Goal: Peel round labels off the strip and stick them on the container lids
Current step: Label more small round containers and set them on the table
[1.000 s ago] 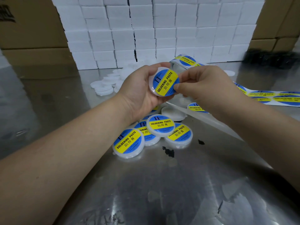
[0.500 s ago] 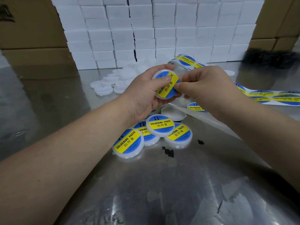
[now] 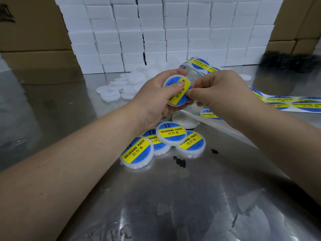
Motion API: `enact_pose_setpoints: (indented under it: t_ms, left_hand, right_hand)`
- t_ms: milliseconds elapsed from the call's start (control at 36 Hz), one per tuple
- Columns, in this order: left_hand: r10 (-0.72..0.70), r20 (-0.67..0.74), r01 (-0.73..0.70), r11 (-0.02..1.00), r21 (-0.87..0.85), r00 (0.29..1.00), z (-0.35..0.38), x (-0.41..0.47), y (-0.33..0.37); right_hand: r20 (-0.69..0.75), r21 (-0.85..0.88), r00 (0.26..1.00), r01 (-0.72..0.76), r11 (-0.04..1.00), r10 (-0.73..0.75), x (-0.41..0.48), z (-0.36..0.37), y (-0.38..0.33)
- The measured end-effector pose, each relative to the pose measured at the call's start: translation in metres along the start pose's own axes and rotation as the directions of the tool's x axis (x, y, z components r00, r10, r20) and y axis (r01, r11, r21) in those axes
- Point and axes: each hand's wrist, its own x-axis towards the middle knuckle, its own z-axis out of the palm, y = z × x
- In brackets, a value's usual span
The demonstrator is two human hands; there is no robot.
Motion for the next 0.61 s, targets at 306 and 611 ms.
enact_pose_setpoints:
  t_ms: [306,611]
  left_hand:
    - [0.011,-0.009,-0.010,0.996,0.090,1.000,-0.0002,-0.0018,-0.0003]
    - [0.119,-0.050,-0.100,0.951,0.293,0.992,0.0031,-0.0034,0.0007]
  right_hand:
    - [0.013,0.006,1.000,-0.012,1.000,0.012,-0.0006,0.0002,0.0003]
    - [-0.045,-0.059,0.998,-0.053,0.997,0.050,0.0027,0.0023,0.0048]
